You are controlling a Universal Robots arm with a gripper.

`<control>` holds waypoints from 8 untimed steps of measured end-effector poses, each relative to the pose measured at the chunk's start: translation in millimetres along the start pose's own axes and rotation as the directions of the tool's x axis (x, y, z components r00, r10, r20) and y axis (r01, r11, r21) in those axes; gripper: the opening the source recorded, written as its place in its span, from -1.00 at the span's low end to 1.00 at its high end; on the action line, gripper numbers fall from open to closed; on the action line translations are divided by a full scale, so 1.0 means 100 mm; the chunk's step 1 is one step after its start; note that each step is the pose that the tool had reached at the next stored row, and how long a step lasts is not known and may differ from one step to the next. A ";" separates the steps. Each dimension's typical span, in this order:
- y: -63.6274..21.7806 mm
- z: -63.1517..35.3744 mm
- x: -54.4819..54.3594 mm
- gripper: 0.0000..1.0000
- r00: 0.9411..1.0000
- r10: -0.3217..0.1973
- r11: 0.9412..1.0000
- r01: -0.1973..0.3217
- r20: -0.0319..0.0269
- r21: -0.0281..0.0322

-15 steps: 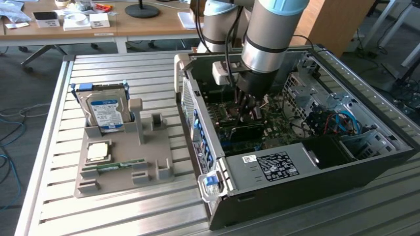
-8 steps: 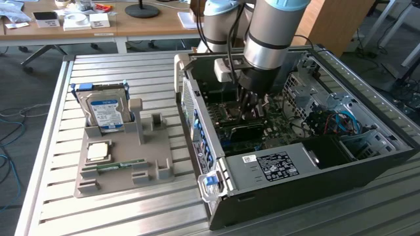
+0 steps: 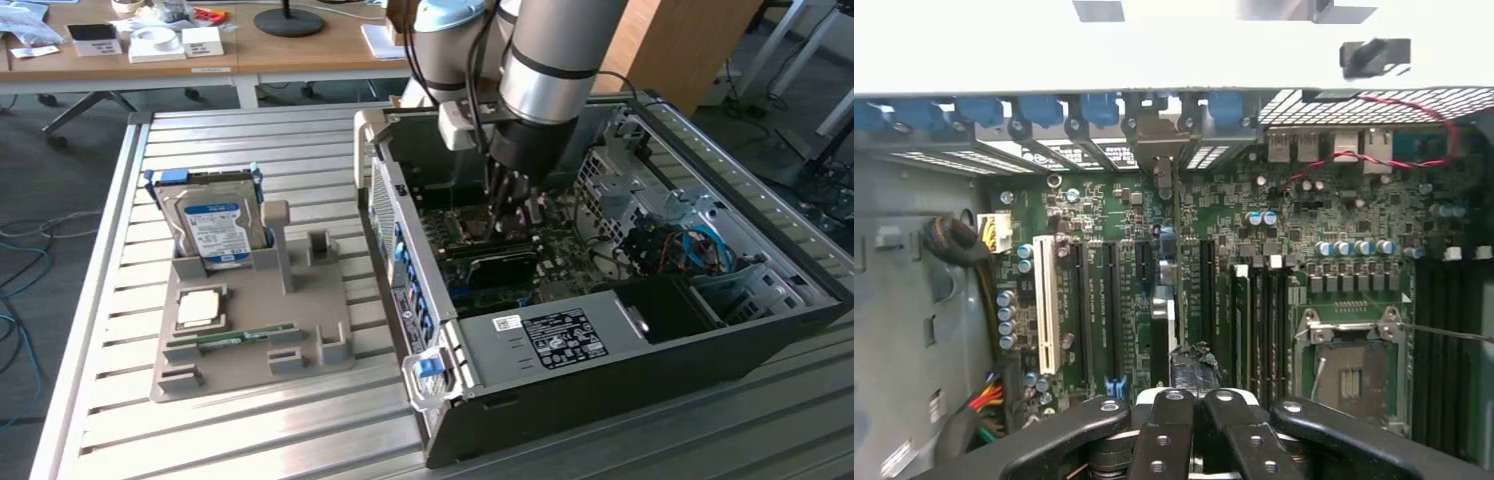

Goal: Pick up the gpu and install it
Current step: 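Press down on the gpu until it lock into place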

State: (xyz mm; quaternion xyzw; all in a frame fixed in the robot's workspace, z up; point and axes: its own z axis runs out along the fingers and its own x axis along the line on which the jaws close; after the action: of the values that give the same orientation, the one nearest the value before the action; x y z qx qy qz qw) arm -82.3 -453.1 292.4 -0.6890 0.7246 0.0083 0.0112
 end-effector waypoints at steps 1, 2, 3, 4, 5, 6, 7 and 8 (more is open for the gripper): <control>0.000 -0.023 0.00 -0.79 1.000 0.000 1.000 0.000 0.000 0.000; 0.000 -0.046 0.00 -0.79 1.000 0.000 1.000 0.000 0.000 0.000; 0.000 -0.070 -0.01 -0.79 1.000 0.000 1.000 0.000 0.000 0.000; 0.000 -0.093 -0.01 -0.79 1.000 0.000 1.000 0.000 0.000 0.000; -0.001 -0.117 -0.01 -0.79 1.000 0.000 1.000 0.000 0.000 0.000; -0.001 -0.141 -0.01 -0.79 1.000 0.000 1.000 0.000 0.000 0.000; -0.001 -0.164 -0.02 -0.79 1.000 0.000 1.000 0.000 0.000 0.000; -0.001 -0.187 -0.02 -0.79 1.000 0.000 1.000 0.000 0.000 0.000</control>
State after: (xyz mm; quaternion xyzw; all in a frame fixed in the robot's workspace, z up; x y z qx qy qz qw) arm -82.2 -451.7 311.1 -0.6889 0.7247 0.0084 0.0112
